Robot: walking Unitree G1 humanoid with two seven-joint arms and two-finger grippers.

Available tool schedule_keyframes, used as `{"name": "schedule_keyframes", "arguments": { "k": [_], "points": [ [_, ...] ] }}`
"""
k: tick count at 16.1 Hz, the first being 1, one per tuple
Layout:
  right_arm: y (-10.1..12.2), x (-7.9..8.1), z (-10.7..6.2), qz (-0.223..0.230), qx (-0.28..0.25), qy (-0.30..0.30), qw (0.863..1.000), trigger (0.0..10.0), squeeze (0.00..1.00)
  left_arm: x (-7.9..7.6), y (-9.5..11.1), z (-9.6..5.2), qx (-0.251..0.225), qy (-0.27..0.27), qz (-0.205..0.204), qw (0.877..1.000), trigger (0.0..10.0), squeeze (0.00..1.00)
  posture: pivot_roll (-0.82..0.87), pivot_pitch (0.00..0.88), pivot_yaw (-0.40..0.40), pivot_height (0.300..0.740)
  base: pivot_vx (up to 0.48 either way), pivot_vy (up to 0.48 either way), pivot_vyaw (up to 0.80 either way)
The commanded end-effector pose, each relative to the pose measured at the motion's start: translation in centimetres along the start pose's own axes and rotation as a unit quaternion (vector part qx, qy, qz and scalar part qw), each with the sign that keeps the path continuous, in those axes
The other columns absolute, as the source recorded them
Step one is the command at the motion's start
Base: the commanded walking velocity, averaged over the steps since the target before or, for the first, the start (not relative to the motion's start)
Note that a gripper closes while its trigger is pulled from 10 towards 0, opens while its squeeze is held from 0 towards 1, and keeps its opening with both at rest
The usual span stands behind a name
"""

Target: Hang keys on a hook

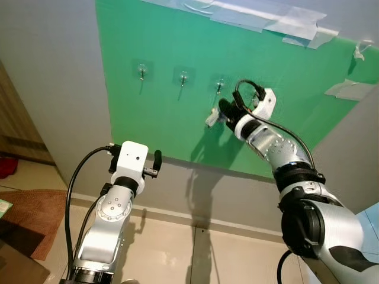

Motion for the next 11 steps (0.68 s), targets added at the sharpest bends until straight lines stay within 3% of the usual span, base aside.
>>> {"name": "schedule_keyframes", "arguments": {
  "k": [1,3,7,11],
  "points": [
    [0.5,-1.0,-0.5,0.005,-0.015,-0.012,1.000,0.0,0.00,-0.3,0.1,-0.2,0.001,-0.003,0.000,1.000,10.0,0.00,0.08,0.054,-0.150,0.740,0.000,0.000,0.00],
    [0.1,-1.0,-0.4,-0.015,-0.007,-0.012,1.000,0.0,0.00,-0.3,0.1,-0.3,0.002,-0.002,0.000,1.000,10.0,0.00,0.08,0.056,-0.150,0.740,0.000,0.000,0.00],
    [-0.2,1.1,0.1,-0.119,0.014,0.039,0.992,0.0,0.00,-0.2,0.0,-0.3,0.002,-0.001,0.001,1.000,10.0,0.00,0.08,0.057,-0.154,0.740,0.000,0.000,0.00],
    [-0.3,3.2,0.5,-0.256,0.027,0.087,0.962,0.0,0.00,-0.2,0.0,-0.3,0.003,0.001,0.000,1.000,10.0,0.00,0.08,0.058,-0.154,0.740,0.000,0.000,0.00]
  ]
}}
Point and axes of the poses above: a point about 5 cm out from each wrist's last joint towards the gripper, its own z axis pointing out of the wrist towards the gripper, its own y axis along the axis of the wrist's last joint, x = y × z, the point moved 2 cm from there along z, pointing out of the wrist towards the gripper, and after that the axes turned 1 degree about z, right-handed, at the moved point
